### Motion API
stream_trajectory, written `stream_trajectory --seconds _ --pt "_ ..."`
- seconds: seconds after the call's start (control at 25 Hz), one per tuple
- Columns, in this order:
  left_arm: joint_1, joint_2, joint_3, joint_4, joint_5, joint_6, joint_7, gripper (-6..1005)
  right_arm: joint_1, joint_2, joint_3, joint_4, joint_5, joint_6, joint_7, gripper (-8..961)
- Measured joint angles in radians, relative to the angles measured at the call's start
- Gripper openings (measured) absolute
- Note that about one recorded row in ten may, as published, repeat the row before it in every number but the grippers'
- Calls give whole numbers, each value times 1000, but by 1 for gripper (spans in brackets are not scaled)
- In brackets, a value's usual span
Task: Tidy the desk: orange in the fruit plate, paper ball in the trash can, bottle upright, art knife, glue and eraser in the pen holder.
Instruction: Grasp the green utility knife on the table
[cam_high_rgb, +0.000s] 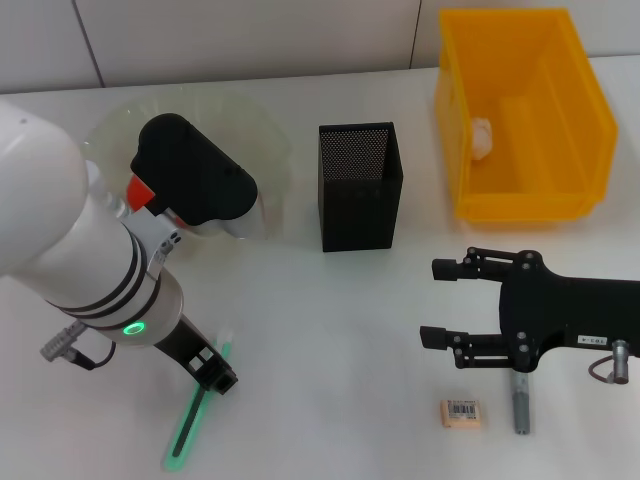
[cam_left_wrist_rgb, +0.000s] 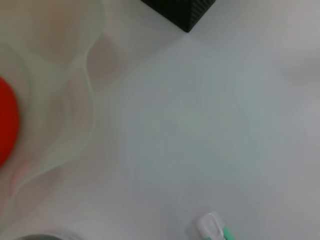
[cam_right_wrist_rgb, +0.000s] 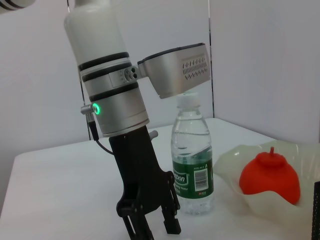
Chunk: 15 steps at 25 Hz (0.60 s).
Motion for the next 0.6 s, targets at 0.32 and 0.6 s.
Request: stream_trajectory --seconds 0.32,0.6 --pt "-5 0 0 -4 -1 3 0 520 4 0 0 7 0 7 0 766" --pt "-7 0 0 -6 -1 2 0 475 8 0 0 14 0 10 -6 766"
